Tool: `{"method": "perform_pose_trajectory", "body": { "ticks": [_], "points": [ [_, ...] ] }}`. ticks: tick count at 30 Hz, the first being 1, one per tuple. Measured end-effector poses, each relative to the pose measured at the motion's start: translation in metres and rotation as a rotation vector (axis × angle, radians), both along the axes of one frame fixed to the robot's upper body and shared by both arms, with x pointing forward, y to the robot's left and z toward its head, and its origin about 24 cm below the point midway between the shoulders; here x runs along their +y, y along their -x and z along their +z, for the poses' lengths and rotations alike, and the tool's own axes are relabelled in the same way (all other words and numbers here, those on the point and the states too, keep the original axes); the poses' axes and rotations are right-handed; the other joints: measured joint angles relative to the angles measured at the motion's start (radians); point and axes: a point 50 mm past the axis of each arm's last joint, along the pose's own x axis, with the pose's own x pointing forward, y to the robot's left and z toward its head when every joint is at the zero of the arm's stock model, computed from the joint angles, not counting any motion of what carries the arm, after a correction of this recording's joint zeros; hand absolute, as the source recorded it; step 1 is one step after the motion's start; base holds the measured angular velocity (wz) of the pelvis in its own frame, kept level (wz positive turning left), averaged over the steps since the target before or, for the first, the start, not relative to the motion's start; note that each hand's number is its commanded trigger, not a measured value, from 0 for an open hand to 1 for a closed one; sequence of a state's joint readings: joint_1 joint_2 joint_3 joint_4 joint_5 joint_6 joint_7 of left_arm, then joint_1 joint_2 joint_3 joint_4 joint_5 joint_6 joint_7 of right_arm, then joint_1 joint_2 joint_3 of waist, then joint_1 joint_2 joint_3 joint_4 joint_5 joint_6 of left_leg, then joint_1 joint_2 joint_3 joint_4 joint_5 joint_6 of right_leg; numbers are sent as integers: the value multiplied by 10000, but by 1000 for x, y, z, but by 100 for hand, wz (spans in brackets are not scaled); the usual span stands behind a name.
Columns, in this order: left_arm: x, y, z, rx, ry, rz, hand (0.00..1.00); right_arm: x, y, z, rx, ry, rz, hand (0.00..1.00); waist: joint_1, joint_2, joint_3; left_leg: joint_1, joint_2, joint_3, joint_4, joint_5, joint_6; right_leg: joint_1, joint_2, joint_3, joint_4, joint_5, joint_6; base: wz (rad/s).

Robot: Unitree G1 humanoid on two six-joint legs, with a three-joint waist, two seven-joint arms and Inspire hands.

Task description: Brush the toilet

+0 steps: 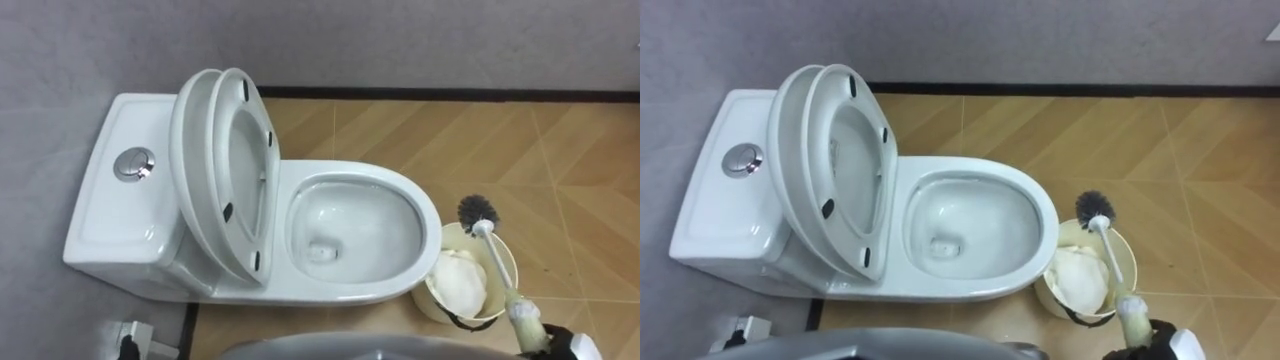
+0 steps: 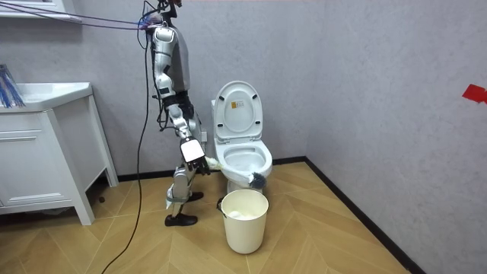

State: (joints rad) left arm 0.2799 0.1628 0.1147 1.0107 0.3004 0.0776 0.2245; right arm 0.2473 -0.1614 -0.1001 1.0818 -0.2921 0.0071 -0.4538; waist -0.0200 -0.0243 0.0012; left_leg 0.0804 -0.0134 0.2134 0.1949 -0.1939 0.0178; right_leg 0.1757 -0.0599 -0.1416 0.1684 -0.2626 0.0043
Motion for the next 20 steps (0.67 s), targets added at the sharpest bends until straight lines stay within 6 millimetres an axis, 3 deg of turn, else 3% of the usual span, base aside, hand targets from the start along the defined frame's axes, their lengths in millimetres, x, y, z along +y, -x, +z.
{"method": "perform_pose_trajectory", "body": {
  "ticks": [8,20],
  "points": [
    [-10,1,-3,238,136,-437,0,9,15,-9,1175,-1066,-187,0,-1,-1,2,18,10,3,40,-3,2,0,-1,41,13,-2,-3,0],
    [-18,5,-6,648,484,-803,0,19,18,-15,2036,-2711,115,0,-30,-18,1,17,10,-38,48,-5,5,4,6,58,42,2,-6,0]
  ]
}}
